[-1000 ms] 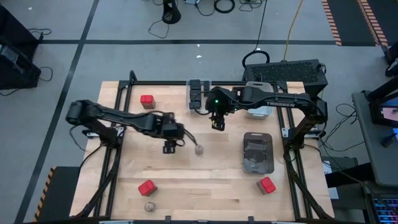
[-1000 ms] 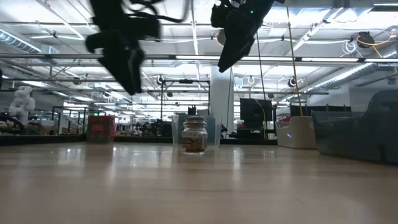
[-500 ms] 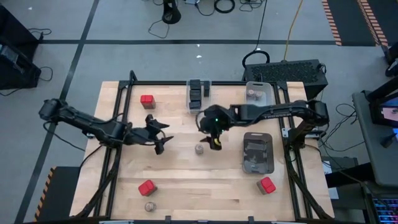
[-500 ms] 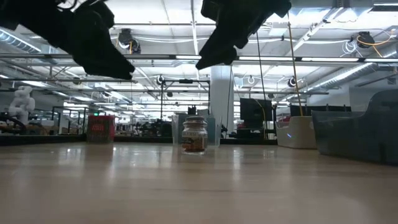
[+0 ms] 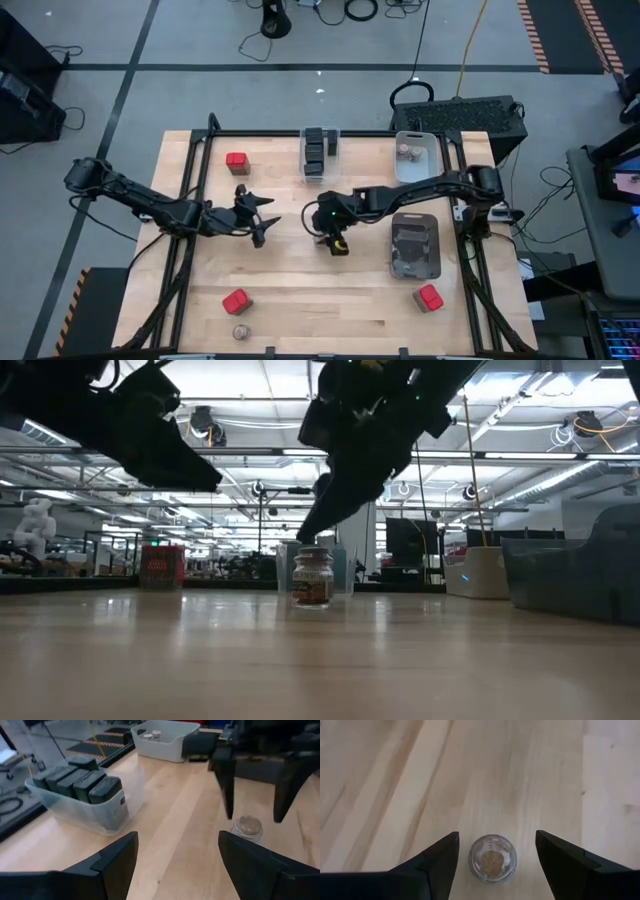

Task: Sort spices by type
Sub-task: Put the top transparent seasoning bottle into the gray bin

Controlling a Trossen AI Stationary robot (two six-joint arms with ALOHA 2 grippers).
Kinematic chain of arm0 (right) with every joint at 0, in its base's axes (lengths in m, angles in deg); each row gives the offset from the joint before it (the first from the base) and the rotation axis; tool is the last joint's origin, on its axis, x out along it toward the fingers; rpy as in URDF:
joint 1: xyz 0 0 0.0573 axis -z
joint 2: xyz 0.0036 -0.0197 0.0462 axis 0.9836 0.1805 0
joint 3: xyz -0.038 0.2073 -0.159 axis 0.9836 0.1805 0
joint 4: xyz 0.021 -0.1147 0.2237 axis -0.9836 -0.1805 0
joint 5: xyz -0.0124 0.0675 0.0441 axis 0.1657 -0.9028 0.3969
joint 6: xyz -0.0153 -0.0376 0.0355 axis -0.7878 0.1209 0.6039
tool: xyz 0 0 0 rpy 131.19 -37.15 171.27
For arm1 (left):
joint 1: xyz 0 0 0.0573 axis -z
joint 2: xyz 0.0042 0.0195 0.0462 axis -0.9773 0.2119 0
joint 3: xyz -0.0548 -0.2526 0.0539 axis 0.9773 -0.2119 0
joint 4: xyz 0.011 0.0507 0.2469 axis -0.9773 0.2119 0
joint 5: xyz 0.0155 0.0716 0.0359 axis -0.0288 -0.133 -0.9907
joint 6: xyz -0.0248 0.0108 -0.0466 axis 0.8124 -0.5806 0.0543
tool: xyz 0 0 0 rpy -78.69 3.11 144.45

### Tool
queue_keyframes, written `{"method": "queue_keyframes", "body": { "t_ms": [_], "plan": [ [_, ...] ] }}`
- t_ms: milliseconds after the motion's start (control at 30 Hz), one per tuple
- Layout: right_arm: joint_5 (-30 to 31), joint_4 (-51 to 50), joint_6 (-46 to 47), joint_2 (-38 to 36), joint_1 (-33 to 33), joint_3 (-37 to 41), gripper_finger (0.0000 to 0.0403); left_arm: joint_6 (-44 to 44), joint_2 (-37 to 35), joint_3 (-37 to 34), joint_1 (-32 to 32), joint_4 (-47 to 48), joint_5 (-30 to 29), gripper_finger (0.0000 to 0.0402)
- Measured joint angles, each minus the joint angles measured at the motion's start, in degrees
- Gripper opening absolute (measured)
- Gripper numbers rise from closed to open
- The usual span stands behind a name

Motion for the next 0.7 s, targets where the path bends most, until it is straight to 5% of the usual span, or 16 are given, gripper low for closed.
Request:
{"method": "queue_keyframes", "body": {
  "t_ms": [700],
  "plan": [
    [0.4, -0.1, 1.5, 3.4, -0.1, 0.0, 0.0237, -5.0, 0.0, 0.0, 0.0, -2.4, 0.5, 0.0281]
  ]
}}
